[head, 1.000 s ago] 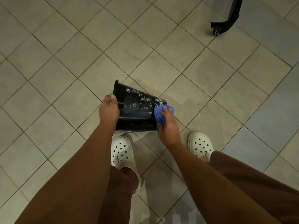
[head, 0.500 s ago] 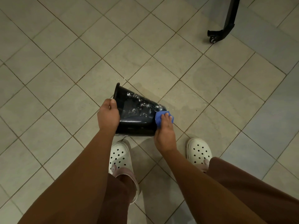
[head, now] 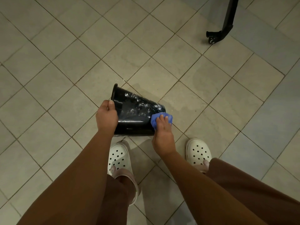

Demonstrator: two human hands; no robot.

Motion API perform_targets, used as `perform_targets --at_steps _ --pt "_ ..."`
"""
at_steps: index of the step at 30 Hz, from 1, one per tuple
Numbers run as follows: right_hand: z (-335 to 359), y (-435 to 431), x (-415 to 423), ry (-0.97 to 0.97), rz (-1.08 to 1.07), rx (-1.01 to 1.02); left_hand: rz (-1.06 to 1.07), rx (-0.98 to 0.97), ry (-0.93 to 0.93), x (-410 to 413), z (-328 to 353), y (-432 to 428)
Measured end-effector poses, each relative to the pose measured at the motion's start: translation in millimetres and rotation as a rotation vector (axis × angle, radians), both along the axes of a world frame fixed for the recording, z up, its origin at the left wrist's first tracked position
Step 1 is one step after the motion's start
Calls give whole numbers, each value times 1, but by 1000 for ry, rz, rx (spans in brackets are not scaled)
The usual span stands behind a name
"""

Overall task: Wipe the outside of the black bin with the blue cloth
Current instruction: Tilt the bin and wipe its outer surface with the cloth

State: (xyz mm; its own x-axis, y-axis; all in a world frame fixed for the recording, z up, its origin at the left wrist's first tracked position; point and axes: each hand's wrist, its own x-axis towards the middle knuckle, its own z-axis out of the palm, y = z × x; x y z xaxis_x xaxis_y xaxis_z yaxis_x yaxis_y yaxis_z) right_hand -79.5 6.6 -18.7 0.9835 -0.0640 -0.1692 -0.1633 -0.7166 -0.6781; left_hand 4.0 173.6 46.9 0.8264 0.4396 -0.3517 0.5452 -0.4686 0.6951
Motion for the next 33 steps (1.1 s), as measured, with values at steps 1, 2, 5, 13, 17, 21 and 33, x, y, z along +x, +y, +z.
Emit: perform_targets --at_steps 1,2,5,13,17,21,33 --pt "-1 1 -3 -39 61 -10 3 -18 7 0 0 1" --pt "0 0 -1 -48 125 -5 2 -30 13 0 1 1" --pt "3 -8 22 -23 217 4 11 -60 9 -1 1 0" --pt "14 4 14 100 -27 -5 -40 -34 -8 3 -1 1" --pt "9 8 9 8 100 14 -56 -27 -13 2 -2 1" --pt "6 -13 27 111 28 41 -64 16 -20 1 -2 0" --pt "10 -19 26 130 122 1 -52 7 -26 -2 -1 -1"
